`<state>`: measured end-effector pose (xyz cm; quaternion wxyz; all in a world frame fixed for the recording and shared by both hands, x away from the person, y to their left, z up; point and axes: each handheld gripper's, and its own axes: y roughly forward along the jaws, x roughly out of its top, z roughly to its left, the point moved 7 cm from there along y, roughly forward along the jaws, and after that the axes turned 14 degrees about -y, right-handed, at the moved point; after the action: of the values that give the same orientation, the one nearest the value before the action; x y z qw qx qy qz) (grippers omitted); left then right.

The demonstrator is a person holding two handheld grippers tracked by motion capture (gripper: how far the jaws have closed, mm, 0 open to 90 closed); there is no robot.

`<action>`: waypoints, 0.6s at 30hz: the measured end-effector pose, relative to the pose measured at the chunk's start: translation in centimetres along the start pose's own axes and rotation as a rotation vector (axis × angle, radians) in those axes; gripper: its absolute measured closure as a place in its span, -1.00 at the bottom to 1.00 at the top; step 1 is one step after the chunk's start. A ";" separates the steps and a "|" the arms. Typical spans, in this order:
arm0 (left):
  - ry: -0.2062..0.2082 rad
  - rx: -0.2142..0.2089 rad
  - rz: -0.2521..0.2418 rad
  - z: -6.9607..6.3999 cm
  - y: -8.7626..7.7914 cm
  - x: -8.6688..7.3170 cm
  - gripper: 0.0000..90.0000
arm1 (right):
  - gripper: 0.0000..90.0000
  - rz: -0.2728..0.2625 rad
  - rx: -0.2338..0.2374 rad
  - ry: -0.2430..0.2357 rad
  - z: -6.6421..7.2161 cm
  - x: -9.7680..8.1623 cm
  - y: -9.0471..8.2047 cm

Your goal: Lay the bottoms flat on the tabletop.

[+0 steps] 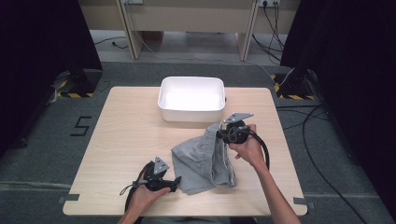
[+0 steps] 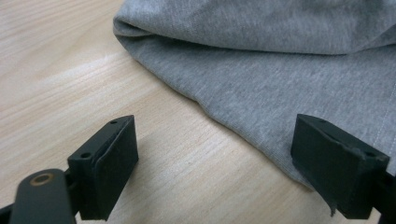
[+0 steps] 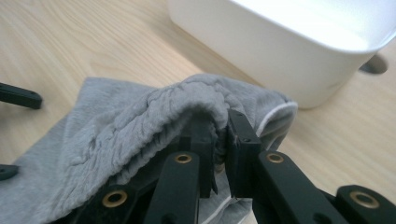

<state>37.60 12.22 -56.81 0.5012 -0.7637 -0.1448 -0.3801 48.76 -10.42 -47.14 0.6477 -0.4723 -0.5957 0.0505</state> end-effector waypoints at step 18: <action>0.015 0.047 0.014 2.9 -1.7 -0.3 -0.67 | 0.25 0.010 0.048 -0.013 3.6 -4.5 -0.2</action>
<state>37.64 15.63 -56.51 0.5226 -0.7501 -0.1446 -0.3786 44.44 -11.34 -50.85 0.6547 -0.4594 -0.5961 0.0711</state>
